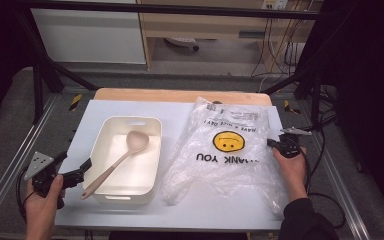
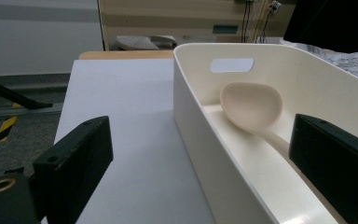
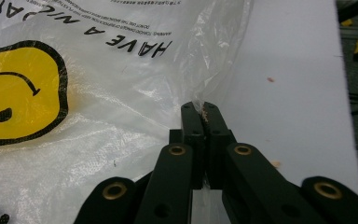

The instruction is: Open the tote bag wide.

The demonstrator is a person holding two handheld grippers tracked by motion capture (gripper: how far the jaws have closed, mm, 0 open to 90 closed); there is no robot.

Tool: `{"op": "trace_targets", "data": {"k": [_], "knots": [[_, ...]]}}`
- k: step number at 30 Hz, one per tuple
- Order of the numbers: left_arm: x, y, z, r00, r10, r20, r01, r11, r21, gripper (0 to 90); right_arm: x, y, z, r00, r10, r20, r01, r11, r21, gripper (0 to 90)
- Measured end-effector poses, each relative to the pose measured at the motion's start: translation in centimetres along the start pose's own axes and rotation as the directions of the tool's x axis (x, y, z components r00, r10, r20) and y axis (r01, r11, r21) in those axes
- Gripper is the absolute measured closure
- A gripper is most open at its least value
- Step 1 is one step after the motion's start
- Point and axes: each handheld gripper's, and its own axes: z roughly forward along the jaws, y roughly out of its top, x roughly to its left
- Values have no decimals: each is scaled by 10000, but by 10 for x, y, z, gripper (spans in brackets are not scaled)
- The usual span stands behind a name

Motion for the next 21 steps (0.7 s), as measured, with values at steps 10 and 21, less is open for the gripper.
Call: {"op": "trace_targets", "data": {"k": [10, 21], "knots": [[-1, 0, 0, 10000, 21, -1, -21, 10000, 5, 59, -19, -4, -7, 9957, 640, 671, -631, 9979, -153, 900], [2, 1, -2, 9999, 42, -144, -44, 9999, -131, 59, -9, -1, -39, 9941, 304, 1039, -226, 9969, -756, 388]]}}
